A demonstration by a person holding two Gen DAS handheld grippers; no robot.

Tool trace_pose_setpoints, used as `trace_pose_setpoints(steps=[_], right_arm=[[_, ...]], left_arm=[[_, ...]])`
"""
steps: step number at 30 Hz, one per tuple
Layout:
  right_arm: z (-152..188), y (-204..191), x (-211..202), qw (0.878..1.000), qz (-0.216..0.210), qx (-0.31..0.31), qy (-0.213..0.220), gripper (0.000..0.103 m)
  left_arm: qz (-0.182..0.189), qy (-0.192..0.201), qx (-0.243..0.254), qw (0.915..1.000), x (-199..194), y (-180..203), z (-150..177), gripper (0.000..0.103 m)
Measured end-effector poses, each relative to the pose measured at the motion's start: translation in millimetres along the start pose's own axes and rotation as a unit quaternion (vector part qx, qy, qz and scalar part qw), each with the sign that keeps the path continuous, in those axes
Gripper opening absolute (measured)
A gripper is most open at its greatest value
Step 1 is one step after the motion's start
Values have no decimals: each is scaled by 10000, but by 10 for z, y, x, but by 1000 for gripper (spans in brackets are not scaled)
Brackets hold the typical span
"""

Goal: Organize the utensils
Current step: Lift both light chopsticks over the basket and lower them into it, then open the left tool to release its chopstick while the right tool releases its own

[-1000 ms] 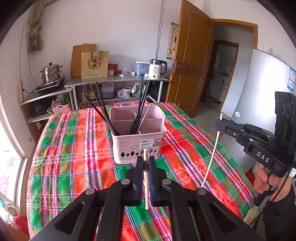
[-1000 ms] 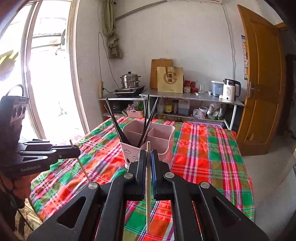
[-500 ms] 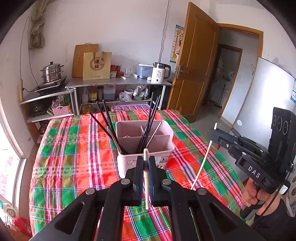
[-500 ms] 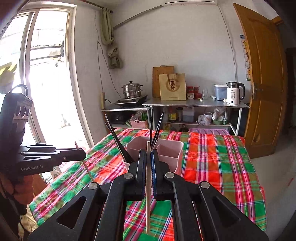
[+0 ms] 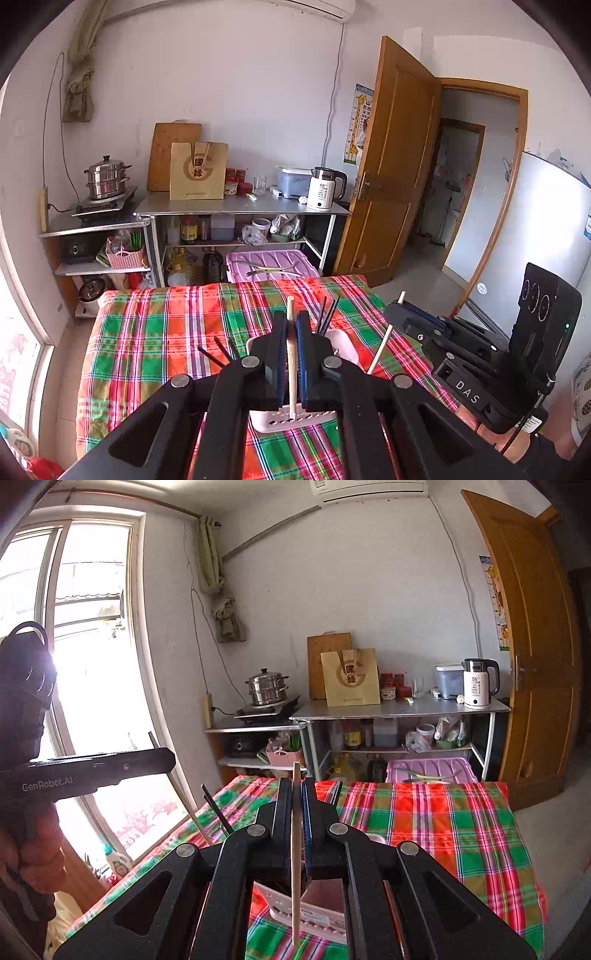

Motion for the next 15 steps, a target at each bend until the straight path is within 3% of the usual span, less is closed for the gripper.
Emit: trace_pose_setpoints(steps=[7, 15], right_arm=[[-142, 58, 214, 9997, -44, 167, 198, 5], [-135, 77, 384, 9994, -36, 212, 269, 5]], left_arm=[[-21, 41, 19, 10000, 193, -73, -112, 5], [1, -91, 18, 10000, 394, -130, 40, 5]])
Point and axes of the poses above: each gripper's, at about its wrist camera, not at the fingertips, and x roughly the way its jaws point, y to its right, z to its underside, the point moved 3 cm from there along x, roughly the way its jaws point, and after that the axes turned 7 degrees about y, right-handed, at the moved point
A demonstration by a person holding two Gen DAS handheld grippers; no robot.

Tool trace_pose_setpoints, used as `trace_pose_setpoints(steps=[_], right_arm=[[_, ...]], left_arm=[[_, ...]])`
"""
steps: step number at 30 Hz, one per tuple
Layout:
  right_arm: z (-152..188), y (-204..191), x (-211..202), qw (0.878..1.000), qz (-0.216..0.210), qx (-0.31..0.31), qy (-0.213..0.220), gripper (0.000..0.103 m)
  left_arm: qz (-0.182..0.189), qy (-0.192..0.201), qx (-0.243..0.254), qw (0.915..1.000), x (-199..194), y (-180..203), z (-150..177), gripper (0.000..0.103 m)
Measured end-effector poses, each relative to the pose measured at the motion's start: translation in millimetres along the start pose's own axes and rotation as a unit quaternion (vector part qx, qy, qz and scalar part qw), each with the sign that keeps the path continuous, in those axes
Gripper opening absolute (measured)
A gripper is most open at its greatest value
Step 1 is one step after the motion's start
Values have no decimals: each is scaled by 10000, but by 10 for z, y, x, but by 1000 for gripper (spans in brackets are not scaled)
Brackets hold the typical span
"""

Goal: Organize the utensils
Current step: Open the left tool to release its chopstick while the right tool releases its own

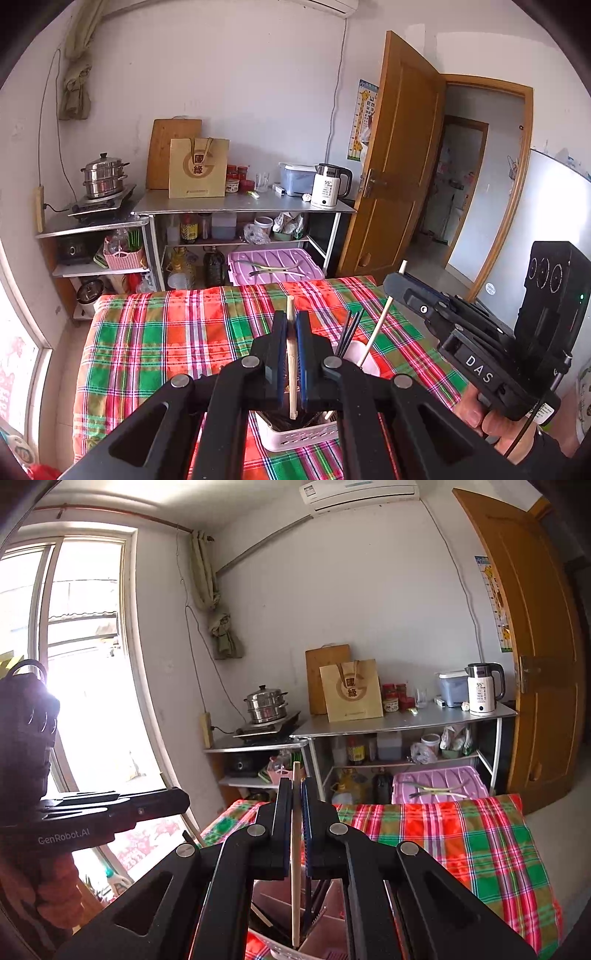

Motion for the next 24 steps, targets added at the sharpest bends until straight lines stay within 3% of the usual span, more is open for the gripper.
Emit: trace_pose_setpoints(steps=[10, 17, 24], right_arm=[[354, -10, 127, 9991, -20, -92, -402, 5], [370, -42, 13, 9990, 30, -258, -353, 5], [293, -118, -100, 9991, 46, -380, -165, 5]], left_arm=[[36, -395, -21, 9992, 241, -61, 360, 5], [-40, -696, -65, 9975, 385, -101, 623, 5], [-51, -754, -85, 9971, 383, -142, 708, 5]])
Point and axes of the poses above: each gripper's, at about its wrist camera, not at the fingertips, and x roughly the way its jaws point, y to its right, z to its underside, the point moved 3 cm from there along x, roughly the way its jaws point, and after that the axes turned 7 degrees about y, right-handed, at the moved point
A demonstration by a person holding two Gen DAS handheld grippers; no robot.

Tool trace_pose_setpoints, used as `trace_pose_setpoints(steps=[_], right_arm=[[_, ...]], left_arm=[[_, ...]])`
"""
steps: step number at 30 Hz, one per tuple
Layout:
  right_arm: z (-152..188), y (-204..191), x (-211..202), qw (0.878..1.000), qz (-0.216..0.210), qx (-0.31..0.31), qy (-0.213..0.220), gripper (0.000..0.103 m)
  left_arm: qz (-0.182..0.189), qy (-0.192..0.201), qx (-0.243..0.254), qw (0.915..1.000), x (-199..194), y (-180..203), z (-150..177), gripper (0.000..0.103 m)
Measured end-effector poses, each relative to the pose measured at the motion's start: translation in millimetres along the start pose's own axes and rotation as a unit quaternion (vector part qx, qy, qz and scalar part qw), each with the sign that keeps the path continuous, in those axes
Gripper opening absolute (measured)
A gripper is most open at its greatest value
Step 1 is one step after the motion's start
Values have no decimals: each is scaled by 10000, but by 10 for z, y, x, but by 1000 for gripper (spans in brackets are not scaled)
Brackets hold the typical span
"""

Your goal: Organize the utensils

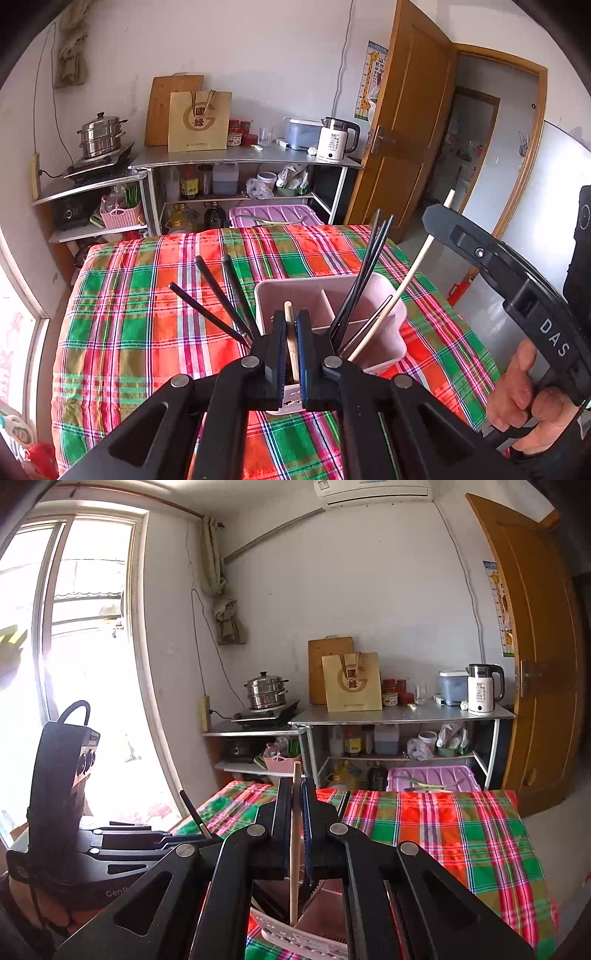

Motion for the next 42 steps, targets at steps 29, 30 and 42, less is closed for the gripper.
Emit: trace_pose_setpoints(steps=[29, 30, 42], right_arm=[[463, 77, -422, 9974, 72, 165, -699, 22], [470, 81, -466, 9974, 60, 177, -695, 25], [1009, -63, -1151, 9963, 145, 58, -840, 34]], left_arm=[[-175, 399, -89, 9990, -597, 83, 428, 19], [-176, 412, -96, 9990, -636, 99, 478, 19], [-443, 511, -85, 9977, -1001, 398, 1391, 20]])
Point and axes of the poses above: each gripper's, at about its wrist camera, not at the fingertips, and x roughly the way its jaws point, y to its right, z to its underside, the point moved 3 cm from there along x, roughly the way its jaws point, and after that the axes turned 7 degrees about y, right-handed, at the moved point
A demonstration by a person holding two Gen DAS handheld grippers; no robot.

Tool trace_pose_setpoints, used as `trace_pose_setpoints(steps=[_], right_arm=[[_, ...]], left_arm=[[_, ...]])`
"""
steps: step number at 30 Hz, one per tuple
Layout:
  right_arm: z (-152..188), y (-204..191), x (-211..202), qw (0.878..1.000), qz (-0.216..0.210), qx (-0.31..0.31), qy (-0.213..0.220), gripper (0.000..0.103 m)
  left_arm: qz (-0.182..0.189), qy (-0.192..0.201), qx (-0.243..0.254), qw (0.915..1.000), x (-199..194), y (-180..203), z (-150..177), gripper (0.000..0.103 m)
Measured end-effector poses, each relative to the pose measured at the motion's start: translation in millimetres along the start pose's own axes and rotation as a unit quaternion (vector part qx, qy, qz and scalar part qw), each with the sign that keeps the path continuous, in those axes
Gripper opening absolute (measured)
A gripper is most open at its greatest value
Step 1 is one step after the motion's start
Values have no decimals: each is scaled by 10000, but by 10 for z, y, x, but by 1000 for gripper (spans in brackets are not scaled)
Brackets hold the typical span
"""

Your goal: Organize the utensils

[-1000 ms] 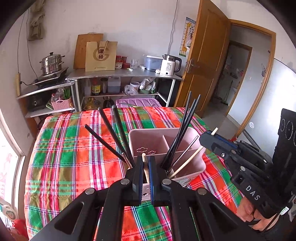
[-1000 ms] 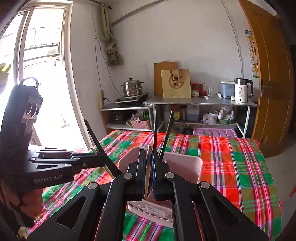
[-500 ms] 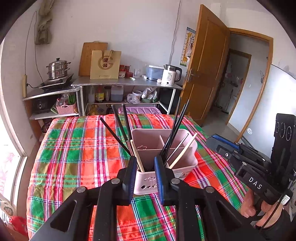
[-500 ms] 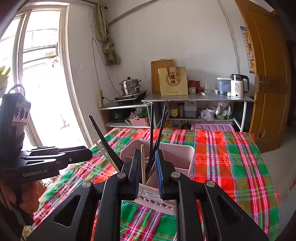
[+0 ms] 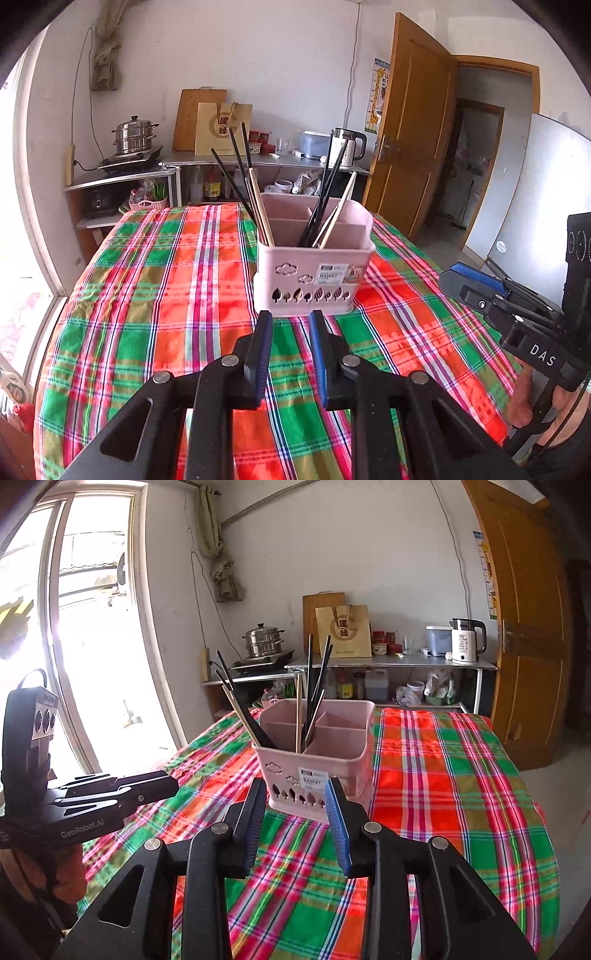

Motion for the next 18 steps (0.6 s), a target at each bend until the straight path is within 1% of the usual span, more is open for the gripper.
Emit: trace_pose_setpoints(steps=[4, 10, 14, 18], right_arm=[[217, -45, -198, 9999, 117, -14, -16, 39], [526, -128, -422, 9996, 276, -58, -94, 40], [677, -213, -519, 9990, 369, -171, -157, 40], [727, -277, -595, 9988, 401, -248, -136, 40]], left_arm=[[-139, 17, -2, 9999, -138, 58, 250, 20], [-300, 73, 139, 9994, -340, 166, 508, 20], [-306, 103, 186, 9993, -439, 231, 620, 20], [-272, 151, 154, 9994, -524, 259, 715, 20]])
Point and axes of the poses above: each gripper's, at about its wrist camera, not at the fingertips, and x roughly the way its jaws point, y to its right, z to its underside, the point moved 3 cm from there along x, roughly the way its jaws point, and after that the axes turned 7 degrees about y, right-handed, at the moved point
